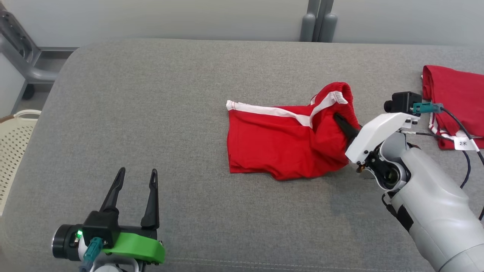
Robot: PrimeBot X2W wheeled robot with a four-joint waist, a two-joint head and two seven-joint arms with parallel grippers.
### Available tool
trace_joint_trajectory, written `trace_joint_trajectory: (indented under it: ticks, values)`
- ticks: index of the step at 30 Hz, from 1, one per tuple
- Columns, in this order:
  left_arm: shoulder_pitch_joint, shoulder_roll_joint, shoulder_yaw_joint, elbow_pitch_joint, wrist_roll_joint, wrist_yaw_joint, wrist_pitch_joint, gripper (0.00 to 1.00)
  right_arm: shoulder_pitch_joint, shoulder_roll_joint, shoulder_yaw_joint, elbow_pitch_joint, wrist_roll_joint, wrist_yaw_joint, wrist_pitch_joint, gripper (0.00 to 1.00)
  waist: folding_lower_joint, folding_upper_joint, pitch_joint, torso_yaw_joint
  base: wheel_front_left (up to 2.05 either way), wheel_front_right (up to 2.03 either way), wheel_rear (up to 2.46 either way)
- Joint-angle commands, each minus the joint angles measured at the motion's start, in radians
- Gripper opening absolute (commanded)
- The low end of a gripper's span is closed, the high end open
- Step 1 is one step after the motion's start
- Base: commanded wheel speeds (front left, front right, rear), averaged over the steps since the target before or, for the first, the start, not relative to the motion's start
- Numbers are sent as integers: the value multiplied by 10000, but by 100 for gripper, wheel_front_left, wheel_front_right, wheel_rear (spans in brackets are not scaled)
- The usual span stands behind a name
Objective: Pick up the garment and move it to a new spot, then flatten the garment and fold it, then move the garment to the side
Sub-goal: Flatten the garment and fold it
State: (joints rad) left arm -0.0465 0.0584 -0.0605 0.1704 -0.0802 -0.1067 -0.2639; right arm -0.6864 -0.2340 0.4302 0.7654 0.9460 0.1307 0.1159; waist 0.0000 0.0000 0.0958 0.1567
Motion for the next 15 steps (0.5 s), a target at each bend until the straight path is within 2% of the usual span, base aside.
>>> trace_joint_trajectory:
  ticks: [1, 7, 15]
  values:
    - [119, 7, -2, 5, -88, -24, 7, 100, 112, -33, 11, -208, 399, -1, 142, 0, 0, 0, -35, 102, 0, 0, 0]
    - [10, -17, -157, 110, -158, -49, 7, 100, -121, 214, 221, -215, 1271, 1, 529, 0, 0, 0, -47, 501, 0, 0, 0]
    - [-103, -47, -481, 190, -257, -10, 7, 100, -582, 671, 286, 580, 1638, 1, 664, 0, 0, 0, -3, 990, 0, 0, 0]
